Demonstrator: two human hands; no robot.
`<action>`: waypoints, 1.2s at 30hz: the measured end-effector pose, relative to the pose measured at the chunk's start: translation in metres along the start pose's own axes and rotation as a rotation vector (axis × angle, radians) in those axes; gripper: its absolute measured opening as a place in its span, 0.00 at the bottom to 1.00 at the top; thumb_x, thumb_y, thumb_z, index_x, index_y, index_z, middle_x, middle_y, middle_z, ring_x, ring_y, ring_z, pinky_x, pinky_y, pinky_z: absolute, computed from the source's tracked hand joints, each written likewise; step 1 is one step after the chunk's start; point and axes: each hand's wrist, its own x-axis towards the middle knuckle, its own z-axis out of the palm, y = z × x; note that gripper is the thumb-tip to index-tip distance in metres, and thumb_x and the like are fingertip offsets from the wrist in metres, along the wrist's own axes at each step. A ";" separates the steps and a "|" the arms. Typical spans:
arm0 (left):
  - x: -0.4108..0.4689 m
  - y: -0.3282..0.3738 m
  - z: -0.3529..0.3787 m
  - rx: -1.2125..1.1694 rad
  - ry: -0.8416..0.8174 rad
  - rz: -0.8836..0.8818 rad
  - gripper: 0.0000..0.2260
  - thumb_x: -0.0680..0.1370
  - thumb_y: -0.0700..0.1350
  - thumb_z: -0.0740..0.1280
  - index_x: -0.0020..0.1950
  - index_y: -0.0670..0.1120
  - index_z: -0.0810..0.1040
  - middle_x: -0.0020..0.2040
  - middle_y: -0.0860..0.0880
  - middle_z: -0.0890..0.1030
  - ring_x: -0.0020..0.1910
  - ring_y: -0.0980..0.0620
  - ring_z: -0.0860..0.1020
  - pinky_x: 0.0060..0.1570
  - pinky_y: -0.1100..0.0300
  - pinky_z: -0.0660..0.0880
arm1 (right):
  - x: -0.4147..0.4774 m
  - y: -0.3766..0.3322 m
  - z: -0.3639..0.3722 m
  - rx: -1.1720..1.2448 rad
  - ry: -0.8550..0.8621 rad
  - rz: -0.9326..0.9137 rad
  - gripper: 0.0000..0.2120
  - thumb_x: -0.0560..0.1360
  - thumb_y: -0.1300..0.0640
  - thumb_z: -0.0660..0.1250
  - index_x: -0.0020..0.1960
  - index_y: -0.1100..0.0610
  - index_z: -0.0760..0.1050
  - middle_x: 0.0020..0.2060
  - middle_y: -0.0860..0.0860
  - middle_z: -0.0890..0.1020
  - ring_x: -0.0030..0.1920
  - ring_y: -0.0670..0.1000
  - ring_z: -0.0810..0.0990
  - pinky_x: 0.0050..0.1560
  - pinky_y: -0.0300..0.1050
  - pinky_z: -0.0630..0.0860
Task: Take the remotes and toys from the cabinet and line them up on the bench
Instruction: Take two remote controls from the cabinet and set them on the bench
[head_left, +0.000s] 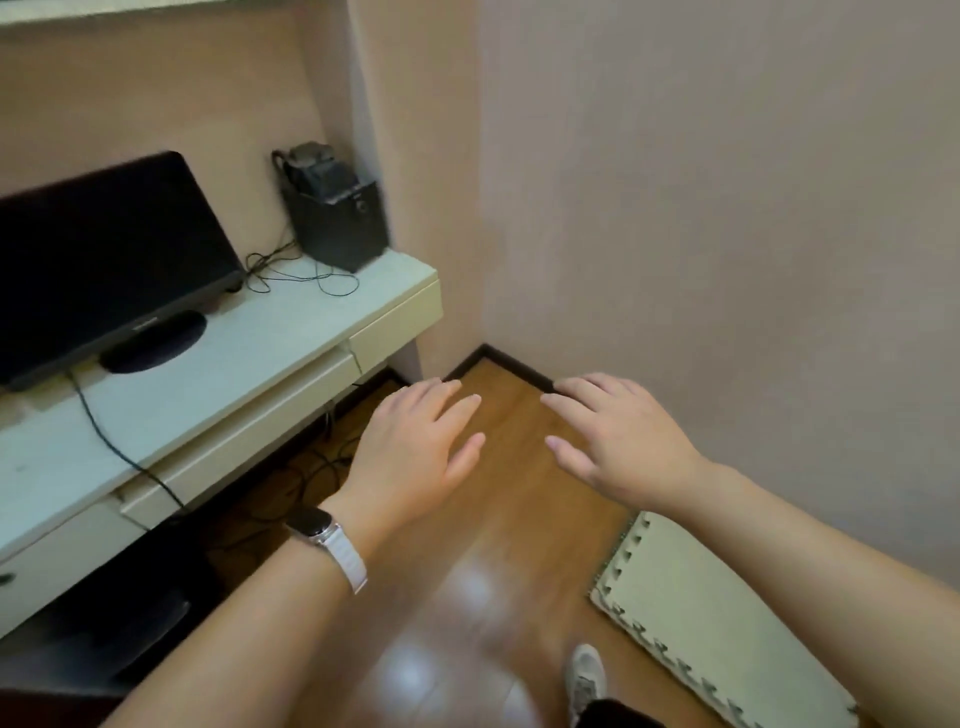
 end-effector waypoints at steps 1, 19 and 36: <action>0.003 -0.008 -0.003 0.022 -0.005 -0.027 0.20 0.80 0.56 0.60 0.69 0.51 0.74 0.68 0.48 0.75 0.69 0.47 0.71 0.68 0.50 0.64 | 0.014 0.001 0.006 0.014 0.005 -0.026 0.24 0.77 0.41 0.58 0.64 0.55 0.77 0.60 0.53 0.80 0.61 0.57 0.77 0.59 0.52 0.73; 0.187 -0.060 -0.041 0.278 0.065 -0.279 0.20 0.79 0.58 0.58 0.66 0.50 0.76 0.65 0.48 0.77 0.65 0.46 0.73 0.64 0.48 0.70 | 0.265 0.109 0.022 0.203 0.130 -0.363 0.23 0.77 0.42 0.58 0.64 0.54 0.76 0.60 0.51 0.80 0.61 0.55 0.76 0.60 0.52 0.72; 0.285 -0.184 -0.046 0.332 0.244 -0.296 0.21 0.79 0.58 0.57 0.65 0.49 0.77 0.62 0.49 0.79 0.63 0.47 0.75 0.62 0.49 0.70 | 0.438 0.121 0.013 0.076 0.170 -0.438 0.24 0.78 0.41 0.56 0.67 0.51 0.74 0.61 0.49 0.79 0.62 0.53 0.75 0.59 0.50 0.72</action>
